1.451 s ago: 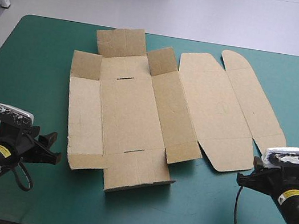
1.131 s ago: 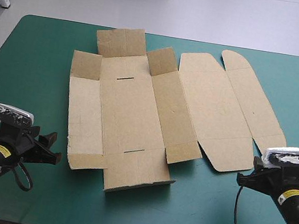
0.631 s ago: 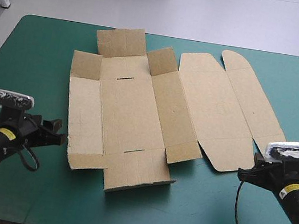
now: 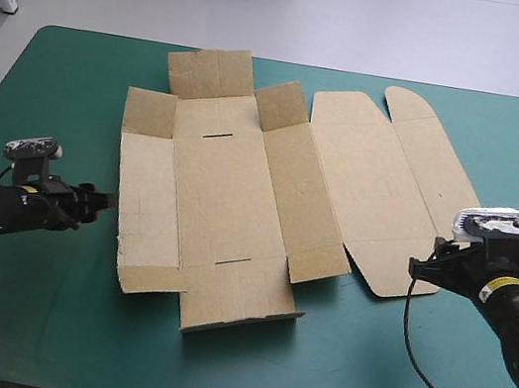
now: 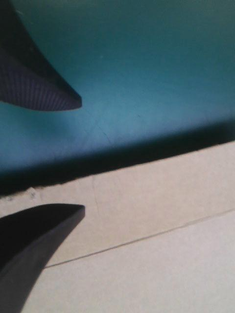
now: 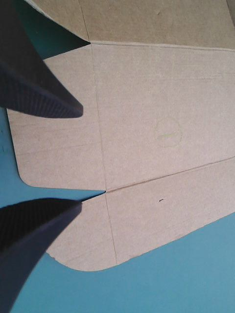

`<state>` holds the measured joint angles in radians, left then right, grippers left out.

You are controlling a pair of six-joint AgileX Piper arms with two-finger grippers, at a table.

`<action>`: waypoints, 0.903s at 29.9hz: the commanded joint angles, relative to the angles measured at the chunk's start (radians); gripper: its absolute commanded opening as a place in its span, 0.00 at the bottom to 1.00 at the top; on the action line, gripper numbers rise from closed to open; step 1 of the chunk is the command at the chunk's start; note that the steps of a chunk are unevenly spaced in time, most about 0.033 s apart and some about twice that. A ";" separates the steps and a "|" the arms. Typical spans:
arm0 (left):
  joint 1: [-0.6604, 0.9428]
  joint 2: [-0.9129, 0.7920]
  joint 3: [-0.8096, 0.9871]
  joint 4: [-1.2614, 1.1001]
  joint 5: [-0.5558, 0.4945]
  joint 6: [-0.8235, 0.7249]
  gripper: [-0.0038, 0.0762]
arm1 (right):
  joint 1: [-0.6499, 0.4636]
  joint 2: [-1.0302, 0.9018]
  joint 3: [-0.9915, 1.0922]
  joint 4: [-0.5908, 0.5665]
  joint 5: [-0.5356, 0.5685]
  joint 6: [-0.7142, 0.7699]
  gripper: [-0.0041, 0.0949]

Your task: Fold the box

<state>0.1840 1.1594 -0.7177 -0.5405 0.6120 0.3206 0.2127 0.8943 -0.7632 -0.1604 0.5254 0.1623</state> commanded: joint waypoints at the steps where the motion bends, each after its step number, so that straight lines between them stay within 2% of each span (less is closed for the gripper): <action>1: 0.142 -0.011 0.084 -0.270 0.039 0.195 0.57 | -0.003 -0.003 -0.038 -0.010 -0.064 -0.010 0.53; 5: 0.240 0.009 0.169 -0.584 0.143 0.461 0.57 | -0.003 -0.003 -0.038 -0.008 -0.068 -0.004 0.53; 7: 0.244 0.030 0.194 -0.656 0.146 0.533 0.57 | -0.003 -0.003 -0.038 -0.008 -0.068 -0.004 0.53; 11: 0.244 0.102 0.201 -0.667 0.165 0.572 0.57 | -0.003 -0.003 -0.038 -0.010 -0.067 -0.013 0.53; 19: 0.235 0.284 0.201 -0.926 0.323 0.780 0.57 | -0.003 -0.003 -0.038 -0.010 -0.067 -0.008 0.53; 27: 0.123 0.355 0.201 -1.077 0.356 0.869 0.56 | -0.003 -0.003 -0.038 -0.012 -0.067 -0.008 0.53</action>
<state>0.3458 1.5298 -0.5005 -1.5137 0.9101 1.1479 0.2127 0.8985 -0.7632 -0.1604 0.5226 0.1595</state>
